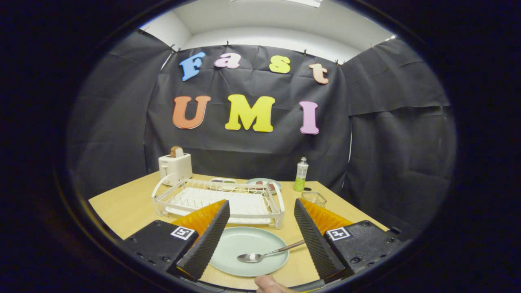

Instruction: Take the plate from the dish rack, then take the spoon from the basket and place it into the plate.

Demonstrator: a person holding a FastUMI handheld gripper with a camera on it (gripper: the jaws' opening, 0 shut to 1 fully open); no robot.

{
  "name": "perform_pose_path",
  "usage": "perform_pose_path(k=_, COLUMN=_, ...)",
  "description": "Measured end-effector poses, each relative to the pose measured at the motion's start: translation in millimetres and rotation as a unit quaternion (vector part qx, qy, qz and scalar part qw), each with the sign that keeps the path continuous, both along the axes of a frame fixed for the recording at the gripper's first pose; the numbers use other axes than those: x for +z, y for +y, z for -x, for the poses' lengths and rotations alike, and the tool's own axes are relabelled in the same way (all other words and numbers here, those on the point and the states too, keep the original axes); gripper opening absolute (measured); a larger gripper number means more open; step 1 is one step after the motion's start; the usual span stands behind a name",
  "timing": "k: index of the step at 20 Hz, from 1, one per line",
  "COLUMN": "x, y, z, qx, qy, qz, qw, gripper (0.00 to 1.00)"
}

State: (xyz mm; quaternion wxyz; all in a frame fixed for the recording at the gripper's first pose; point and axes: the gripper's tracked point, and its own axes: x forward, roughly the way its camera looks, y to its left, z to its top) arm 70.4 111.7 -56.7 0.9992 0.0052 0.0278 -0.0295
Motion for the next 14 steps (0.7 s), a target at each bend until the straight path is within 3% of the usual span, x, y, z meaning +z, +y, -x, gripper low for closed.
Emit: perform_pose_path(k=14, x=27.3, y=-16.7, z=38.4, qx=0.022, qy=-0.017, qz=-0.028, qw=0.999, gripper=1.0)
